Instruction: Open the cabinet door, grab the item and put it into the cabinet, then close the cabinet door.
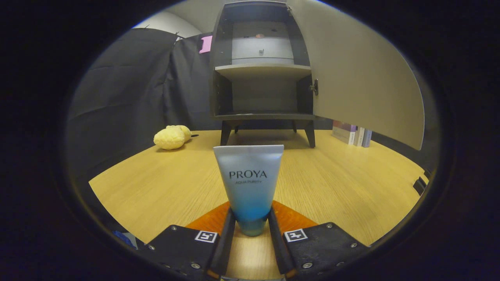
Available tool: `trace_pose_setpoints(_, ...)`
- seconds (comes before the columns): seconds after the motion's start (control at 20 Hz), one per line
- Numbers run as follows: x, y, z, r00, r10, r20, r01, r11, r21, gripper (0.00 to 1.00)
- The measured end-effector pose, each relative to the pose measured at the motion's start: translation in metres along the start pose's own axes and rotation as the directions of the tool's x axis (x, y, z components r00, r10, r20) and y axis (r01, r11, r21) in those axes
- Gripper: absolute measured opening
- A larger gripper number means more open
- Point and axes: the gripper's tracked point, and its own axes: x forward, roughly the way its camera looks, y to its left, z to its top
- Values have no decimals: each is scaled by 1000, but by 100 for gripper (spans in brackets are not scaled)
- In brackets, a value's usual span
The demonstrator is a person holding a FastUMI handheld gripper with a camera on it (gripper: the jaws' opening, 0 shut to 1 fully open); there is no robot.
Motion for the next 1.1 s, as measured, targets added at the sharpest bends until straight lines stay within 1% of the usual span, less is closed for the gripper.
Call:
trace_pose_setpoints(0.2,6,-4,4,1000,16,-7,-16,1000,-14,45)
trace_pose_setpoints(0.4,3,-7,24,1000,18,-8,-18,1000,3,44)
trace_pose_setpoints(0.6,2,-14,62,1000,5,11,-5,1000,-7,44)
trace_pose_setpoints(0.75,1,-22,102,1000,0,27,0,1000,4,43)
trace_pose_setpoints(0.9,4,-33,137,999,-22,32,22,1000,-13,43)
trace_pose_setpoints(1.1,4,-34,184,999,-29,36,29,1000,-6,43)
